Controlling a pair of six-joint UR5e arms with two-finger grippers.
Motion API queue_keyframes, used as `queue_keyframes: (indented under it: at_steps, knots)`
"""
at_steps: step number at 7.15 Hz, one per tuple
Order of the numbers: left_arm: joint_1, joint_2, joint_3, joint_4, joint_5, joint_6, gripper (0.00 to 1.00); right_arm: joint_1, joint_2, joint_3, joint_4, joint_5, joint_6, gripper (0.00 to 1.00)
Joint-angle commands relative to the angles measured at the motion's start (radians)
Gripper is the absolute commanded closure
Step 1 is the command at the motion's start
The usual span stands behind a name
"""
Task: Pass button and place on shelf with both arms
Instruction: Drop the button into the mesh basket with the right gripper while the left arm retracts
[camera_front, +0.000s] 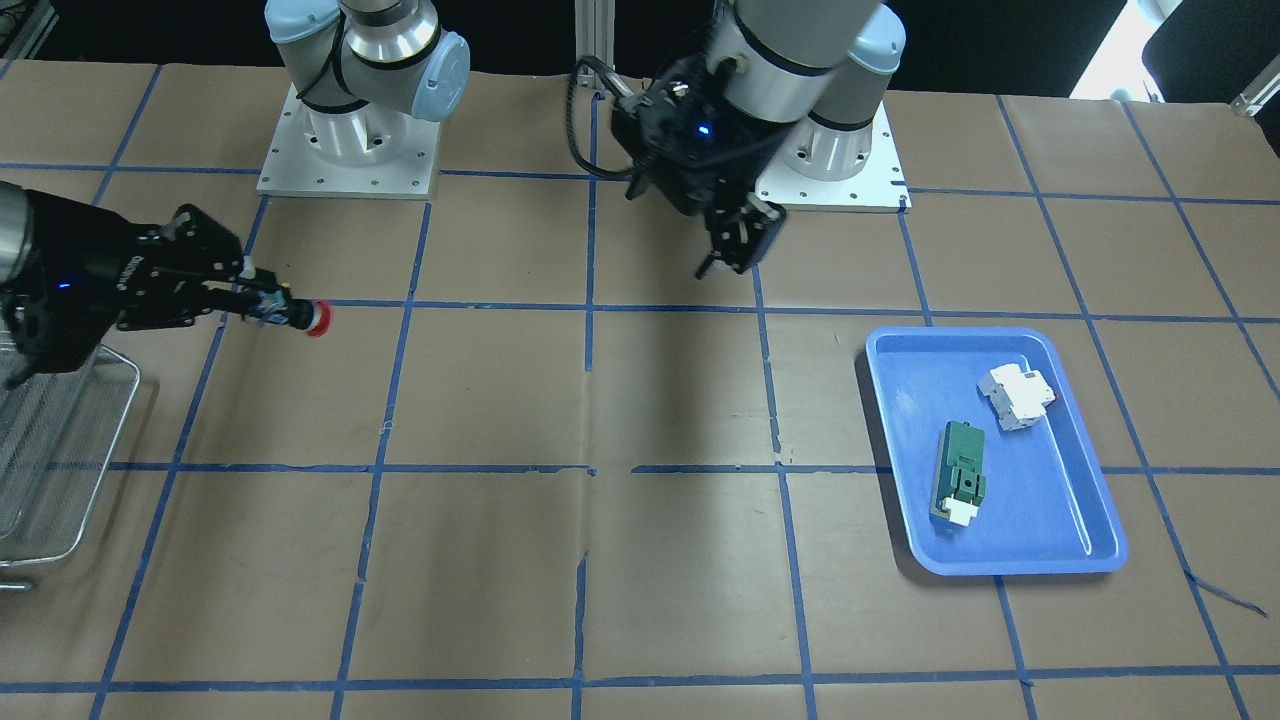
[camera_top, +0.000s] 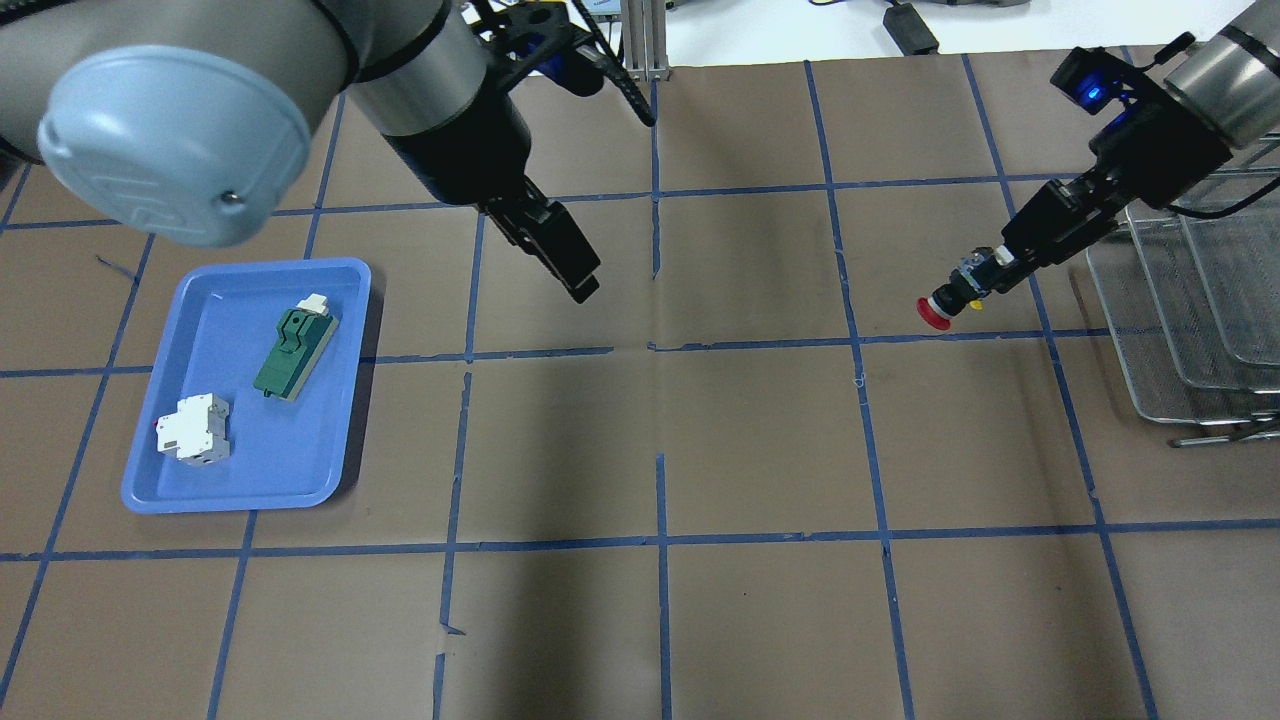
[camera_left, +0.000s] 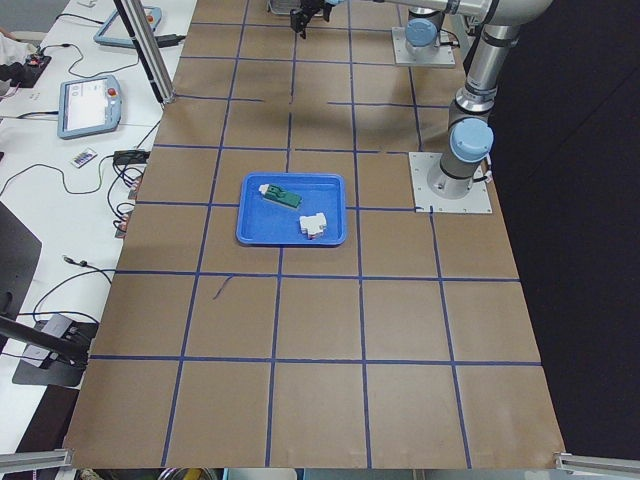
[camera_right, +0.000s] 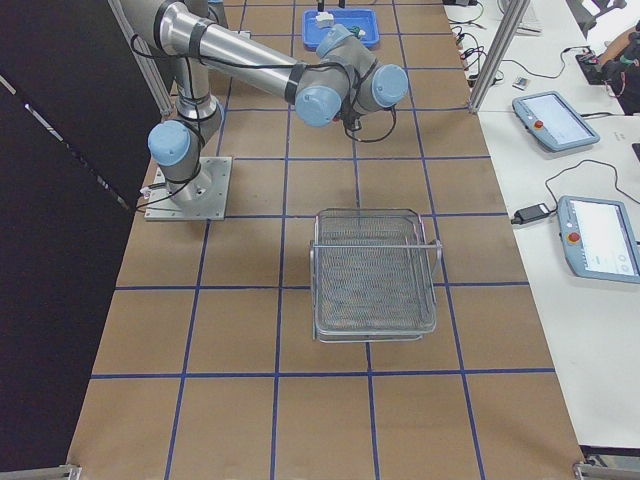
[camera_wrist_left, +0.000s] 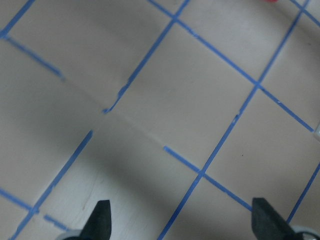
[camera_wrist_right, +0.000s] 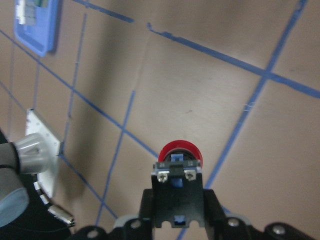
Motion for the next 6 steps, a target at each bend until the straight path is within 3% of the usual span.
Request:
queue_keyframes:
  at_steps: [1, 3, 5, 6]
  knots:
    - [0.093, 0.016, -0.001, -0.061, 0.163, -0.095, 0.0, -0.031, -0.001, -0.026, -0.299, -0.303, 0.053, 0.81]
    - [0.159, 0.03, 0.004, -0.061, 0.232, -0.221, 0.0, -0.052, 0.007, -0.087, -0.375, -0.433, 0.033, 0.81]
    - [0.197, 0.032, 0.007, -0.045, 0.239, -0.312, 0.0, -0.202, 0.045, -0.082, -0.467, -0.434, -0.058, 0.81]
    - [0.196, 0.033, 0.007, -0.038, 0.238, -0.445, 0.0, -0.249, 0.094, -0.082, -0.505, -0.428, -0.148, 0.78]
